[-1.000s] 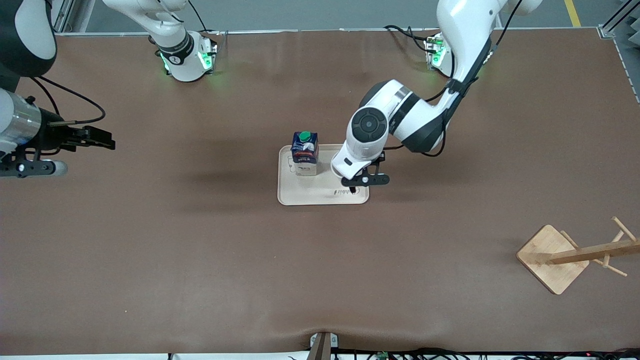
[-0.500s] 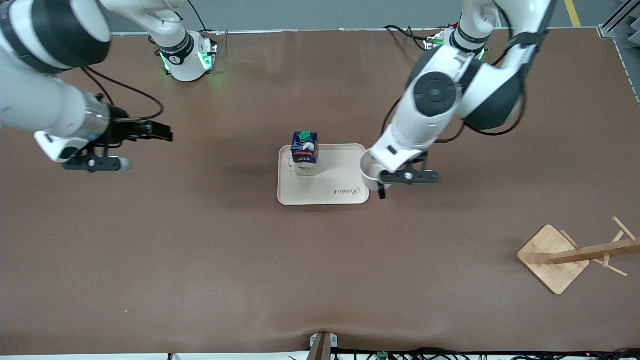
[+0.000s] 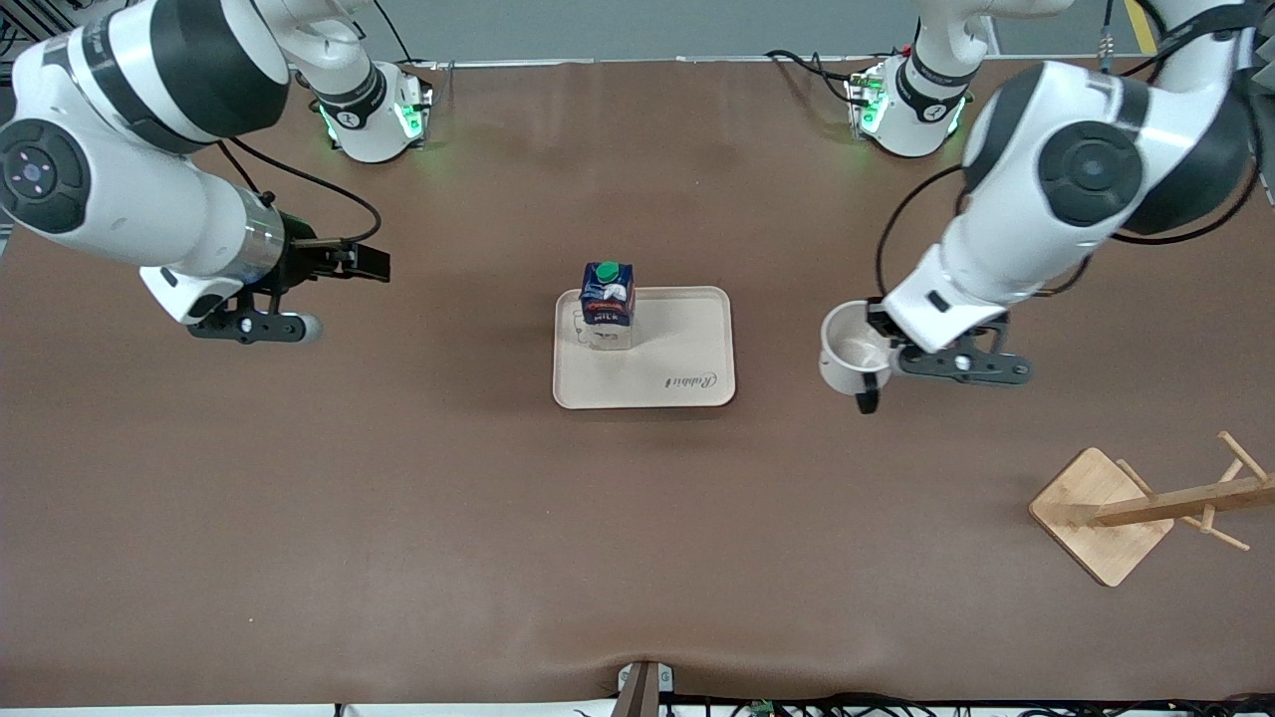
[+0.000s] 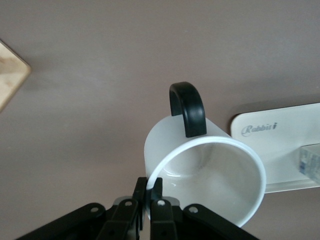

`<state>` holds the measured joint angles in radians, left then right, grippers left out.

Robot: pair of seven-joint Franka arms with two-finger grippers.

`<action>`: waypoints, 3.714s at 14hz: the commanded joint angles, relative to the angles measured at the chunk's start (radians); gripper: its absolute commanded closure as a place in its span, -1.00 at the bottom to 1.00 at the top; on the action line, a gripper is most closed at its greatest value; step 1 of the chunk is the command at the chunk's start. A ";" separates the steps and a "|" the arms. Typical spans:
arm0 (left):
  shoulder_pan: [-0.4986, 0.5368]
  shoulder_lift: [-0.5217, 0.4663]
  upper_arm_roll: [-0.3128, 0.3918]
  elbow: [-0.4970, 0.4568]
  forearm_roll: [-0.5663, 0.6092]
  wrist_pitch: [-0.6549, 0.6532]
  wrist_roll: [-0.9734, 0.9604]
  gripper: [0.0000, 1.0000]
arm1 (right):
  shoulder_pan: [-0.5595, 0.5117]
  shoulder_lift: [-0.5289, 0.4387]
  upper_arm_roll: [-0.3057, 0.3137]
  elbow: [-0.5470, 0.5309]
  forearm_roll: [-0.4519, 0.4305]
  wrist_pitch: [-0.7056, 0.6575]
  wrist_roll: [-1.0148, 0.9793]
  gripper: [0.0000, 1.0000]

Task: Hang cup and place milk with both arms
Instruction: 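Lift the mug with the left gripper while the right gripper reaches the milk, then carry the mug toward the stand while the right gripper grasps the milk, then hang the mug handle on a stand peg while the right gripper carries milk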

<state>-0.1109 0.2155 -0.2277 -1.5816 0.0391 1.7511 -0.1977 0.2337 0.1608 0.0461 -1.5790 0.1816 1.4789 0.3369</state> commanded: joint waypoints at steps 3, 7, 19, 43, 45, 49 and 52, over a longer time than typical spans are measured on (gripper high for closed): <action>0.102 -0.024 -0.004 0.035 0.013 -0.038 0.151 1.00 | 0.107 0.035 -0.006 0.011 0.015 0.061 0.160 -1.00; 0.149 -0.016 -0.004 0.051 0.013 -0.039 0.222 1.00 | 0.225 0.094 -0.006 0.013 0.013 0.179 0.344 -1.00; 0.329 0.008 -0.004 0.100 -0.001 -0.039 0.532 1.00 | 0.424 0.264 -0.006 0.020 0.056 0.464 0.580 -1.00; 0.562 0.122 0.001 0.206 0.004 -0.033 0.998 1.00 | 0.173 0.209 -0.028 0.205 -0.089 -0.121 0.482 1.00; 0.566 0.133 0.001 0.225 0.004 -0.033 1.009 1.00 | 0.100 0.178 -0.029 0.188 -0.152 -0.179 0.386 1.00; 0.576 0.153 -0.001 0.249 0.002 -0.028 1.018 1.00 | -0.092 0.109 -0.029 0.030 -0.234 -0.151 0.081 1.00; 0.576 0.163 -0.001 0.272 0.001 -0.024 1.018 1.00 | -0.166 0.022 -0.029 -0.181 -0.286 -0.004 0.051 1.00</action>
<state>0.4564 0.3622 -0.2205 -1.3509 0.0391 1.7353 0.7978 0.0979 0.2953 -0.0036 -1.5728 -0.0559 1.3654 0.4074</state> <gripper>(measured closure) 0.934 0.419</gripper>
